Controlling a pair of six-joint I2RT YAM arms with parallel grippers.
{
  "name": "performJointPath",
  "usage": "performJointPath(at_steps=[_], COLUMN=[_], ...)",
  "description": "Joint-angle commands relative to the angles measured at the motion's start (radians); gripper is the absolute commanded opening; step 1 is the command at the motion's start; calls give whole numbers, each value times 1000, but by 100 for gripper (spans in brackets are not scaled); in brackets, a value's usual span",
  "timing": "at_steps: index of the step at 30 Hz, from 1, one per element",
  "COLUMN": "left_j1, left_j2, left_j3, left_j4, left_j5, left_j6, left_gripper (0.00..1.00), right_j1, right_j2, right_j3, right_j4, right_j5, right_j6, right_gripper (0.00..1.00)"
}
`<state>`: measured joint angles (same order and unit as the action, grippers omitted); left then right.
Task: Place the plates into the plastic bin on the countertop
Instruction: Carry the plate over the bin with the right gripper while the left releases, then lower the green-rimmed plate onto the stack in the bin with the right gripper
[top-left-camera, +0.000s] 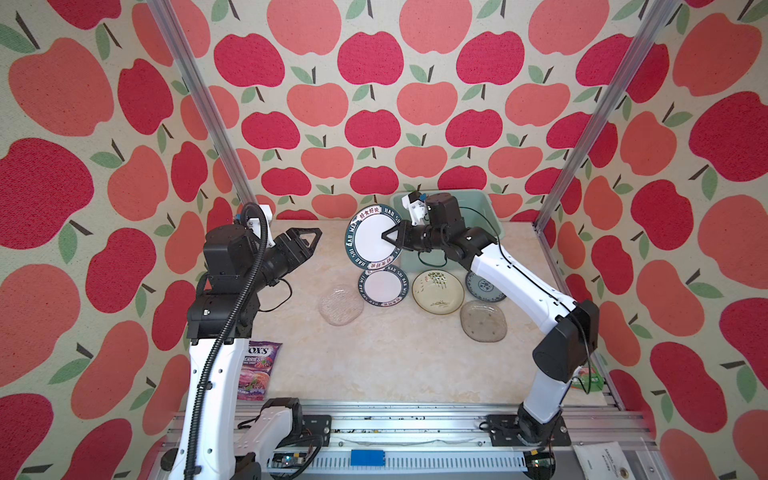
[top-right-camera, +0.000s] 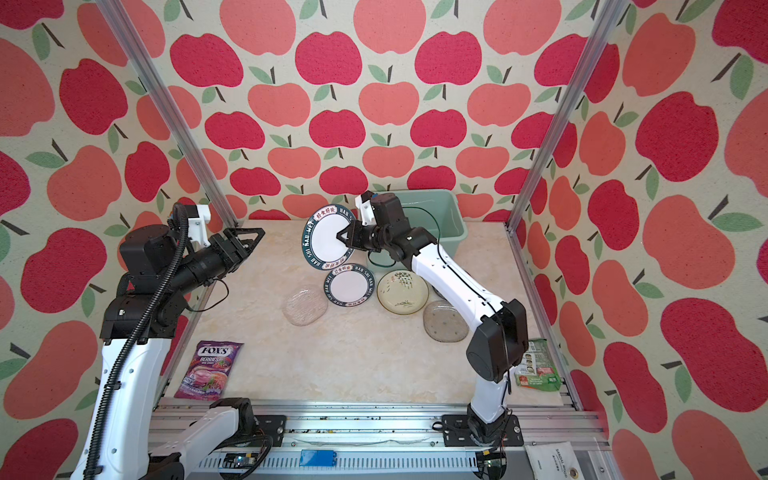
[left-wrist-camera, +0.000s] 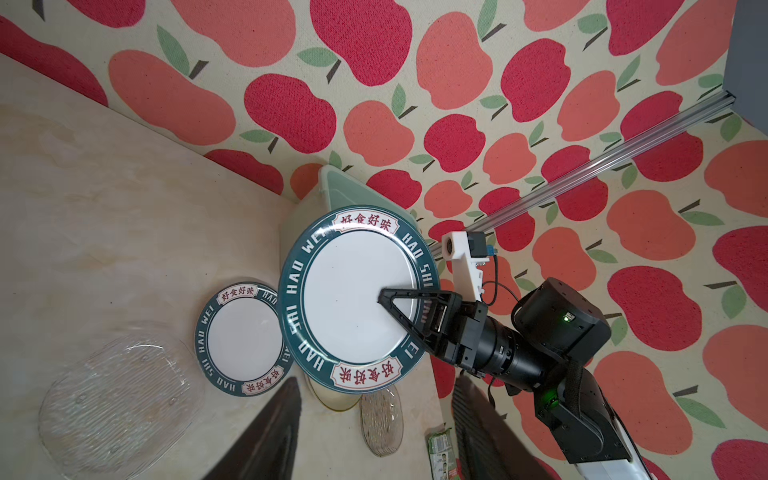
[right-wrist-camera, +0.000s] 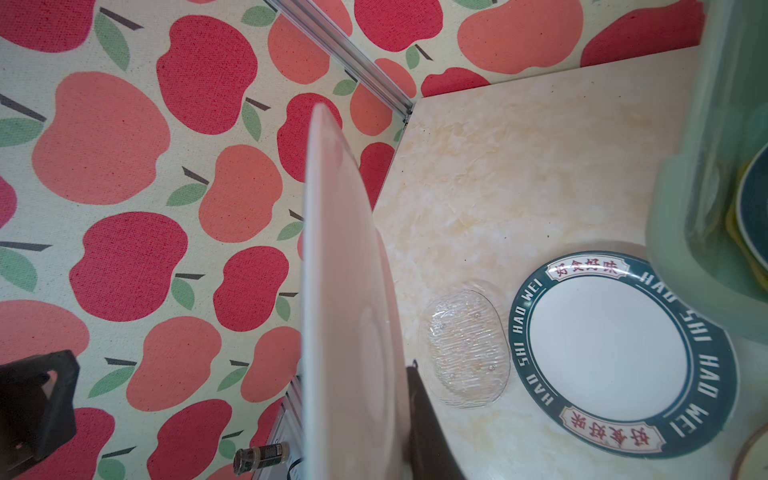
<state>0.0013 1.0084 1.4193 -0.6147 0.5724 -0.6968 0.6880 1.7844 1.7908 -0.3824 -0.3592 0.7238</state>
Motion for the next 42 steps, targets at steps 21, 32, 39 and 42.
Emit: performJointPath(at_steps=[21,32,39,42], left_j1=[-297,-416,-428,-429], left_j2=[427,632,679,698], left_j3=[342,480,478,484], left_j4=[-219,-261,-265,-265], left_j5=[-187,-275,-293,-292], left_j6=[210,262,261,258], left_gripper=[63,68,70,70], right_j1=[-425,-439,-439,-439], right_j2=[274,544,638,665], right_j3=[543,750,742,732], right_j4=[-386,-381,-291,-261], right_j5=[-141,-225,-252,-261], right_j6=[-413,-514,-516,-520], right_gripper=[0,0,0,0])
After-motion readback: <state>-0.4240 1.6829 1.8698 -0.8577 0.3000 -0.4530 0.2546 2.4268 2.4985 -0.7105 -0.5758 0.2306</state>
